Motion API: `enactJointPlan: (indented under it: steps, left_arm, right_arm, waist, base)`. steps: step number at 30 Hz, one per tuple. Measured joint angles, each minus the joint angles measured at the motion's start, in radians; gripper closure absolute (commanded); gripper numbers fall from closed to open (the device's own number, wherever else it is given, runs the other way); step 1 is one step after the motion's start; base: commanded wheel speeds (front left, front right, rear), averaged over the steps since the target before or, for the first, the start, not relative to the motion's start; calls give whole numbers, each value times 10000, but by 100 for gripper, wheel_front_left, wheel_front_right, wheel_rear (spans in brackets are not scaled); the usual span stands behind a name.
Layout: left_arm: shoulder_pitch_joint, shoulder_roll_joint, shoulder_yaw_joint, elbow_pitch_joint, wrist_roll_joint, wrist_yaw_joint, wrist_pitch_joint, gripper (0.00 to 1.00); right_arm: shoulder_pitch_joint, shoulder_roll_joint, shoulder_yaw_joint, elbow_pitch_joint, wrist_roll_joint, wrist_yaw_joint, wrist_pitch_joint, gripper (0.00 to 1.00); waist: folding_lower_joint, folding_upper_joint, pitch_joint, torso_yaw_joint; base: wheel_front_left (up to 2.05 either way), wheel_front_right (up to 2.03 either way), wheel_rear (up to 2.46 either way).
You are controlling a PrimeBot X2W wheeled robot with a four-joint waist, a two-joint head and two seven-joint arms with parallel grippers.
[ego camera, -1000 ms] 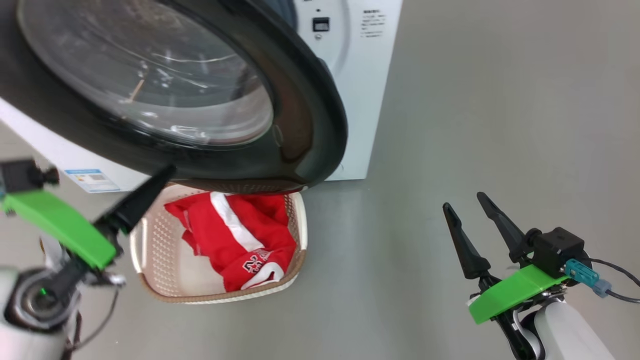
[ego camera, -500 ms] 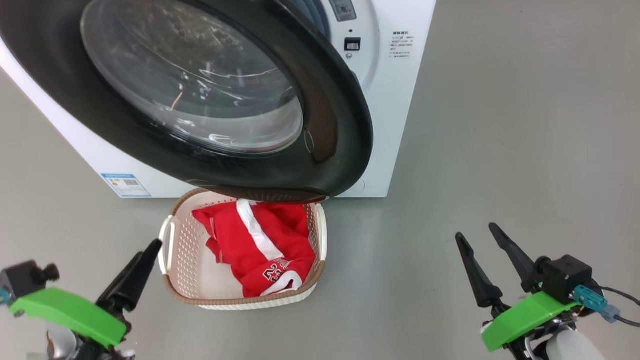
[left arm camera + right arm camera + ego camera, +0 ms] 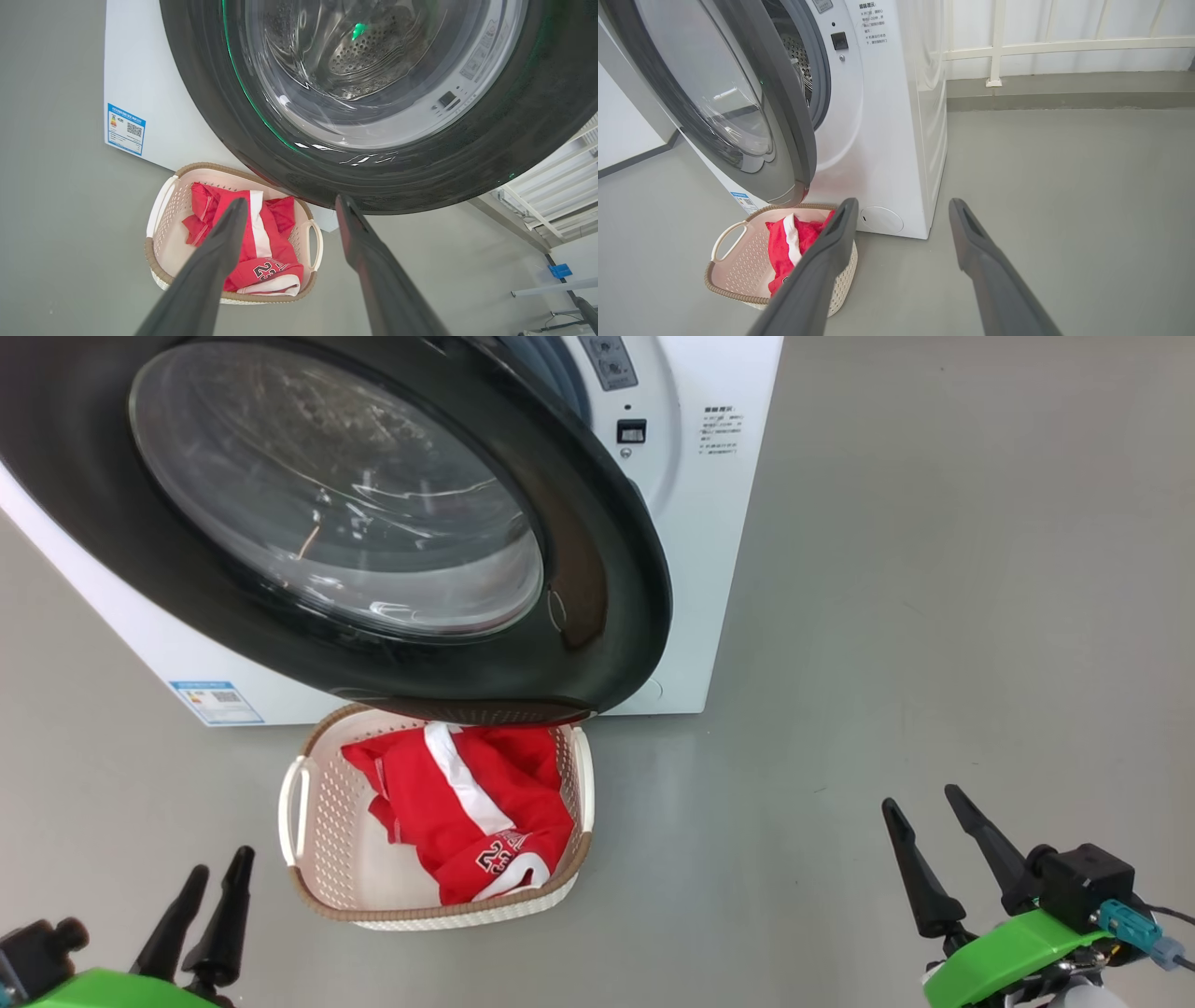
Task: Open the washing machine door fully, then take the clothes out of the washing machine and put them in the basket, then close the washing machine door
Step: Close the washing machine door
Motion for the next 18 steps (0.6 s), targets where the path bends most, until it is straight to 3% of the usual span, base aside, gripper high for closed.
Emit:
enactJointPlan:
  steps: [4, 7, 11, 18]
  left_arm:
    - [0, -205, 357, 401, 558, 0, -213, 0]
    - [-2, -573, 1212, 495, 1216, -2, -217, 0]
    - [151, -1313, 2458, 499, 2861, -2, -219, 0]
    - [866, -2261, 3565, 280, 5929, -2, -219, 0]
  right_arm:
    - [6, 33, -163, -48, 0, 0, 0, 0]
    - [6, 42, -263, -77, 0, 0, 0, 0]
    - [6, 75, -324, -90, 0, 0, 0, 0]
    - [11, 142, -401, -94, -2, 0, 0, 0]
  waist:
    - [0, 0, 55, -42]
    - [0, 0, 92, -52]
    - [0, 0, 118, -98]
    - [0, 0, 103, -155]
  base:
    - [0, 0, 0]
    - [0, 0, 0]
    - [0, 0, 0]
    - [0, 0, 0]
